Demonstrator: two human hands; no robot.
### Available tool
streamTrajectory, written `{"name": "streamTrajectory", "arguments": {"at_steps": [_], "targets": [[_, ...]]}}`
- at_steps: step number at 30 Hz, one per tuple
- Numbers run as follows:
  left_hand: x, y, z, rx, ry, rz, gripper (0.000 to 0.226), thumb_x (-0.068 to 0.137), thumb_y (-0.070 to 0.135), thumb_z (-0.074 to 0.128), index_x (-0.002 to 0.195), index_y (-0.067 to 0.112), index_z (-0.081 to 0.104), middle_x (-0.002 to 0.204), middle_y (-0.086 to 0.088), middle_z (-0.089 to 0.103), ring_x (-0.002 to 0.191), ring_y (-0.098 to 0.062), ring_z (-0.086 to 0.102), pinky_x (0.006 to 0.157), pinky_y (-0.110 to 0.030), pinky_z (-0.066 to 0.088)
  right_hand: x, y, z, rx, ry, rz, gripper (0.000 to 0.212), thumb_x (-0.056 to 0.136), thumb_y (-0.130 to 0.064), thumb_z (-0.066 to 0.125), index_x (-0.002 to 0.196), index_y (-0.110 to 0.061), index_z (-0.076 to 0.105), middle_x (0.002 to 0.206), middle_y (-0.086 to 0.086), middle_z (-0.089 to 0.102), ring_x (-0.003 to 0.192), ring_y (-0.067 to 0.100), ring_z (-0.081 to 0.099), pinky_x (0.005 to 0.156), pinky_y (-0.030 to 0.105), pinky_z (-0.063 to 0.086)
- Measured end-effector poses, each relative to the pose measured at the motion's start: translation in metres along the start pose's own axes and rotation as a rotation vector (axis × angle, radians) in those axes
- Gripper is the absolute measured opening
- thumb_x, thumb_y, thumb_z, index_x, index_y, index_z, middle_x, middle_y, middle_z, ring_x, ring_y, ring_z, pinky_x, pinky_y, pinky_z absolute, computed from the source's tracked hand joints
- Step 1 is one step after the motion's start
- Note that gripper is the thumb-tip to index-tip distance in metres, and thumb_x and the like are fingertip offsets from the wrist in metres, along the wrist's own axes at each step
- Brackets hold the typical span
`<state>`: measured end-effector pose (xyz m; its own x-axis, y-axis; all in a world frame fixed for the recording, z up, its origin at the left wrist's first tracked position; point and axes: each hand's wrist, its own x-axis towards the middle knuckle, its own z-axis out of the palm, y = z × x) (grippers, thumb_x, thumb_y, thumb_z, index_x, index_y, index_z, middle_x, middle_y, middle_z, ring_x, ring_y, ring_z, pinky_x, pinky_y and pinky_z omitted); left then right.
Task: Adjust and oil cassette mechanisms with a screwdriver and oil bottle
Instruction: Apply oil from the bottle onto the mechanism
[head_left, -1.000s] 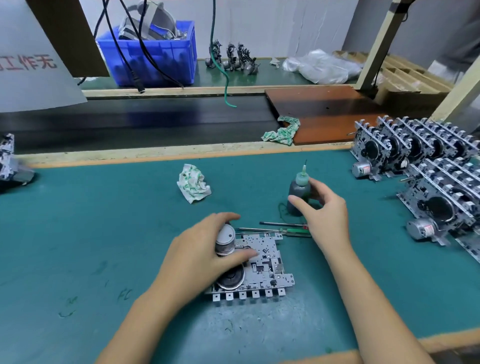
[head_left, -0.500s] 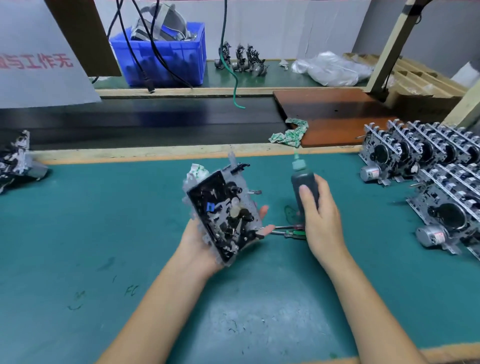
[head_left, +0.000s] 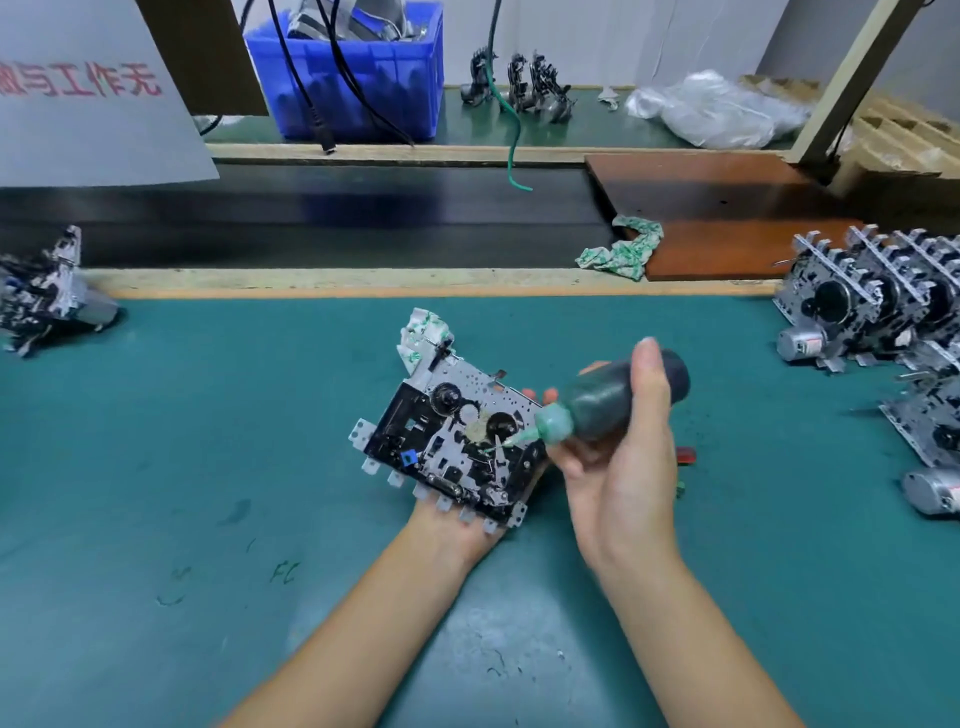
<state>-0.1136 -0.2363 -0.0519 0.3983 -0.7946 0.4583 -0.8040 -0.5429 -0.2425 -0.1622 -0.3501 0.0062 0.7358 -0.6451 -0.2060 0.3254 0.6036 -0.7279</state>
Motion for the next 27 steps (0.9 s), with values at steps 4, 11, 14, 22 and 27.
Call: {"name": "streamTrajectory", "arguments": {"at_steps": [4, 11, 14, 22, 27], "targets": [[0.003, 0.007, 0.007, -0.009, -0.141, -0.065, 0.062, 0.082, 0.001, 0.029, 0.031, 0.018, 0.061, 0.036, 0.006, 0.054, 0.034, -0.004, 0.054, 0.044, -0.014, 0.037, -0.007, 0.009, -0.009, -0.188, -0.03, -0.092, 0.024, 0.063, -0.052, 0.066, 0.068, -0.029, 0.063, 0.06, -0.012, 0.06, 0.066, 0.006, 0.066, 0.05, 0.021, 0.048], [0.006, 0.01, 0.002, -0.225, -0.451, 0.043, 0.013, 0.064, 0.02, 0.068, 0.07, 0.025, 0.079, 0.071, 0.006, 0.073, 0.068, -0.001, 0.068, 0.058, -0.014, 0.051, -0.008, 0.013, -0.008, -0.27, -0.125, -0.204, 0.023, 0.065, -0.052, 0.06, 0.058, -0.03, 0.062, 0.058, -0.009, 0.056, 0.063, 0.005, 0.063, 0.043, 0.016, 0.041], [0.013, 0.008, 0.011, -0.199, -0.432, 0.0, 0.04, 0.093, 0.042, 0.055, 0.125, 0.019, 0.062, 0.129, -0.008, 0.06, 0.123, -0.01, 0.052, 0.1, -0.02, 0.037, -0.007, 0.014, -0.009, -0.33, -0.128, -0.246, 0.024, 0.067, -0.052, 0.059, 0.057, -0.03, 0.061, 0.056, -0.008, 0.052, 0.061, 0.005, 0.058, 0.041, 0.016, 0.038], [0.014, 0.007, 0.016, -0.226, -0.567, -0.081, 0.048, 0.093, 0.027, 0.06, 0.126, -0.008, 0.054, 0.135, -0.024, 0.051, 0.128, -0.002, 0.045, 0.091, -0.007, 0.037, -0.006, 0.017, -0.01, -0.405, -0.13, -0.283, 0.024, 0.065, -0.052, 0.061, 0.061, -0.029, 0.063, 0.062, -0.001, 0.057, 0.067, 0.015, 0.058, 0.047, 0.018, 0.04], [0.02, 0.011, 0.01, -0.3, -0.609, -0.153, 0.045, 0.101, 0.031, 0.04, 0.142, 0.013, 0.04, 0.152, -0.006, 0.035, 0.138, -0.011, 0.029, 0.102, -0.02, 0.017, -0.007, 0.017, -0.01, -0.356, -0.165, -0.264, 0.022, 0.065, -0.049, 0.062, 0.059, -0.027, 0.063, 0.06, -0.003, 0.056, 0.062, 0.009, 0.058, 0.041, 0.015, 0.039]]}}
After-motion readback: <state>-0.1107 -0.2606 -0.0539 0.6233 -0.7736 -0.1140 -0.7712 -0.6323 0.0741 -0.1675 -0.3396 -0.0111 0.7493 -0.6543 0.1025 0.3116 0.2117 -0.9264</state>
